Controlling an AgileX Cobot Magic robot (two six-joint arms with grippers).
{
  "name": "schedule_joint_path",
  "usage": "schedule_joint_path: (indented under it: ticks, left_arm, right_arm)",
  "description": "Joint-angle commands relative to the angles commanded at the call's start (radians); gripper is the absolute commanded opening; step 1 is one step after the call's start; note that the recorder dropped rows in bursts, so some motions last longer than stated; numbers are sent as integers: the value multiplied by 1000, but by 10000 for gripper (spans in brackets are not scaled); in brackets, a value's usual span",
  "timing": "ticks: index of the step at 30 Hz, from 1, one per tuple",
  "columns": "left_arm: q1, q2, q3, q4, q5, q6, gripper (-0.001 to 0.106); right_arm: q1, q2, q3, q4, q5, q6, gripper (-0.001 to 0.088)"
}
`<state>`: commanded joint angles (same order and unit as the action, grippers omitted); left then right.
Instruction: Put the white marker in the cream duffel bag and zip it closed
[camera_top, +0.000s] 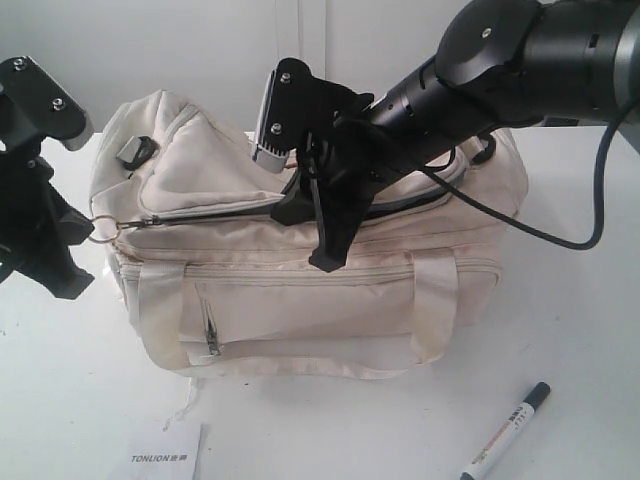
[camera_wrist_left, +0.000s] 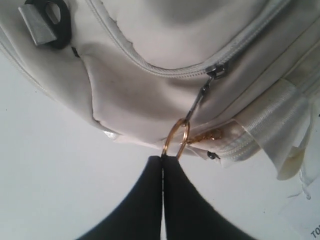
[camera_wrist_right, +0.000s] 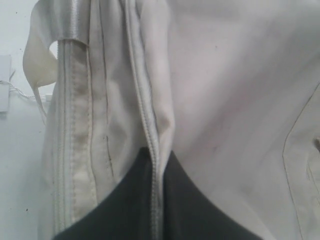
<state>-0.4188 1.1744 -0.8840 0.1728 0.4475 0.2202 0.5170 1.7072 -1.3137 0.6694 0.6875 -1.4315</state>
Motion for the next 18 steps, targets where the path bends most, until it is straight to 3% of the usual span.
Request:
schedule_joint_path:
  ticks: [18]
  left_arm:
    - [0, 2, 0, 72, 2, -42, 0]
  right_arm:
    - [0, 0, 0, 0, 6, 3, 0]
